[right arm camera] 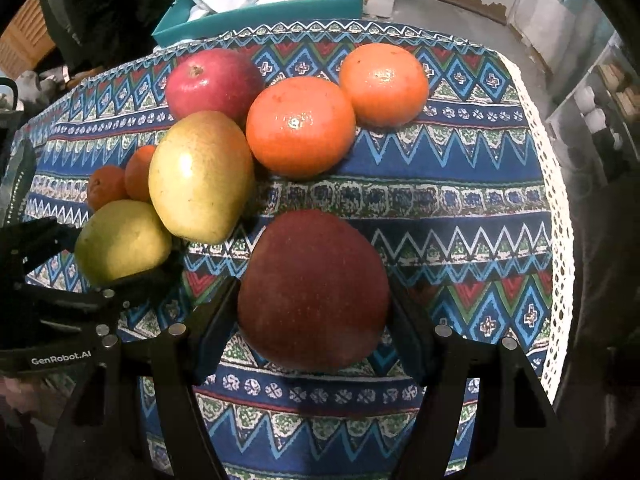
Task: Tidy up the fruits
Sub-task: 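Grasp the green-yellow mango with the left tool while the right tool grasps the large dark-red apple, then lift the mango with the left tool while the right tool carries the apple toward the glass bowl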
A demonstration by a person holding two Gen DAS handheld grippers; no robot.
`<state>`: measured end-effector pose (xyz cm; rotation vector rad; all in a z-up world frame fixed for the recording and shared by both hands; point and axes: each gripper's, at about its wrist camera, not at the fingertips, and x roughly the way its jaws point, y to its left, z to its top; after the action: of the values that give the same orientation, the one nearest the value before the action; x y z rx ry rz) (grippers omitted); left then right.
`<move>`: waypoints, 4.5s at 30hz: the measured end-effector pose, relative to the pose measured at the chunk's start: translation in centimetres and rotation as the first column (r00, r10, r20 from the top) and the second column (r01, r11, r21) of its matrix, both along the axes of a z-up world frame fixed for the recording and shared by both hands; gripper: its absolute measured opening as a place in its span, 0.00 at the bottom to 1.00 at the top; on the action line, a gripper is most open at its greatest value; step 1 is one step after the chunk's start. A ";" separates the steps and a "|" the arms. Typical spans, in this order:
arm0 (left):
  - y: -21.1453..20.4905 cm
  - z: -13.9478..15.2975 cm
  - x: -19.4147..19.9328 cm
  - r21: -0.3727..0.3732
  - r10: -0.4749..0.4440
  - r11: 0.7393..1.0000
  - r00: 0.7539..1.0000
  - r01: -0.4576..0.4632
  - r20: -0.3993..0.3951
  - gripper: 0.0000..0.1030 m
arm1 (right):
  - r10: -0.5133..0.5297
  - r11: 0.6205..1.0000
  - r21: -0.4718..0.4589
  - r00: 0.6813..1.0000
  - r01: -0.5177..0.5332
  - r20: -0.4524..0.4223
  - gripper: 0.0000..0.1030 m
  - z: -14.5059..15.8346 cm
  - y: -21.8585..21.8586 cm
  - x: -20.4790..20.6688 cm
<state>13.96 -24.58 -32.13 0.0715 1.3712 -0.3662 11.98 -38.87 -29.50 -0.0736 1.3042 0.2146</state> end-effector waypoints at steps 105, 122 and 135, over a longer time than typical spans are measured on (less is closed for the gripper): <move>15.8 17.9 -6.6 -0.098 0.079 0.994 0.938 -0.048 0.338 0.64 | 0.150 0.984 0.033 0.914 -0.175 0.378 0.69 17.4 9.6 -3.6; 23.8 20.4 -7.9 -0.090 0.141 0.989 0.917 -0.116 0.372 0.64 | 0.242 0.956 0.050 0.872 -0.290 0.425 0.69 20.1 16.3 -3.0; 29.6 20.0 -8.7 -0.095 0.219 0.976 0.899 -0.198 0.380 0.64 | 0.318 0.920 0.084 0.852 -0.384 0.415 0.69 19.7 22.7 -1.9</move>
<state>5.28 4.99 -12.18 -0.0470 0.9621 -0.1936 10.08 -16.21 -9.76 -0.2068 0.8550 0.5929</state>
